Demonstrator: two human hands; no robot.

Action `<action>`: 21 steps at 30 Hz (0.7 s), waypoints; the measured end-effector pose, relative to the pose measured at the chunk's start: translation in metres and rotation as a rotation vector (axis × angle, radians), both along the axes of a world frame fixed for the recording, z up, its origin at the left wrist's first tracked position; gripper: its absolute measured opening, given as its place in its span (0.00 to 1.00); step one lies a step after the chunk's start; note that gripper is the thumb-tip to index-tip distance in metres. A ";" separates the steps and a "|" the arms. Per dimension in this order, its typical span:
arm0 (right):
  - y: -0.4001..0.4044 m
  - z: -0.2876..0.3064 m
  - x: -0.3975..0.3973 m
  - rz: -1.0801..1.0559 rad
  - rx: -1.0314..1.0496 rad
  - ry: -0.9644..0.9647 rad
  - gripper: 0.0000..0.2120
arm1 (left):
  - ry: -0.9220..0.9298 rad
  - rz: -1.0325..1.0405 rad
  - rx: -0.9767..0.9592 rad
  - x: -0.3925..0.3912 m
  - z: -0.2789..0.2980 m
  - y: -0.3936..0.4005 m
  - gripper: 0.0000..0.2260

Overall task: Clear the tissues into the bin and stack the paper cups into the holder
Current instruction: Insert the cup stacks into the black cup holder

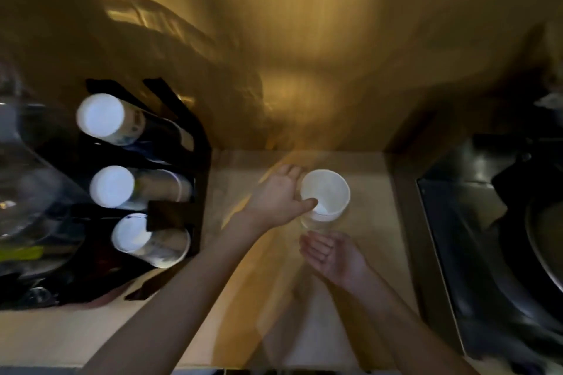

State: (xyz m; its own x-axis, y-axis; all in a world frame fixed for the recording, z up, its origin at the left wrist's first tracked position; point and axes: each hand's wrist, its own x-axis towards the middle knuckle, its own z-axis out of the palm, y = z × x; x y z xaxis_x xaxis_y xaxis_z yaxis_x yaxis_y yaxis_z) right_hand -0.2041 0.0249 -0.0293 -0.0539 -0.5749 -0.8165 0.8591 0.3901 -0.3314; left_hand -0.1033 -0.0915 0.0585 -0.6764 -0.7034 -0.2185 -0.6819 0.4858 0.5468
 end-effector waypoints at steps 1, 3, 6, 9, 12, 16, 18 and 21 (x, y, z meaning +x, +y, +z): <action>-0.002 -0.003 -0.005 -0.078 0.019 -0.070 0.14 | -0.027 -0.005 0.033 -0.007 -0.008 0.001 0.34; -0.008 -0.002 -0.009 -0.194 0.041 -0.182 0.19 | -0.028 -0.003 0.076 -0.017 -0.020 0.004 0.39; -0.021 -0.006 -0.008 -0.268 0.043 -0.285 0.25 | 0.051 0.043 0.116 -0.027 -0.028 0.009 0.43; -0.032 -0.011 -0.009 -0.331 0.001 -0.347 0.24 | 0.072 0.074 0.135 -0.029 -0.032 0.011 0.47; -0.035 -0.007 -0.011 -0.368 -0.070 -0.358 0.24 | 0.102 0.124 0.146 -0.027 -0.034 0.016 0.48; -0.036 -0.007 -0.010 -0.378 -0.069 -0.336 0.22 | 0.107 0.141 0.134 -0.028 -0.032 0.018 0.47; -0.036 -0.004 -0.009 -0.377 -0.041 -0.322 0.21 | 0.108 0.144 0.136 -0.028 -0.030 0.019 0.47; -0.037 0.012 -0.007 -0.362 -0.025 -0.298 0.22 | 0.149 0.170 0.127 -0.021 -0.024 0.022 0.47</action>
State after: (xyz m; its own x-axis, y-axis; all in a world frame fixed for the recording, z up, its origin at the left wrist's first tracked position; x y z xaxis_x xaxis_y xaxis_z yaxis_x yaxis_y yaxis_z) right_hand -0.2107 -0.0117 -0.0173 -0.0196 -0.5823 -0.8127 0.9976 0.0429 -0.0548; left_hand -0.1239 -0.0691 0.0348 -0.5817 -0.7834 -0.2188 -0.6553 0.2921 0.6966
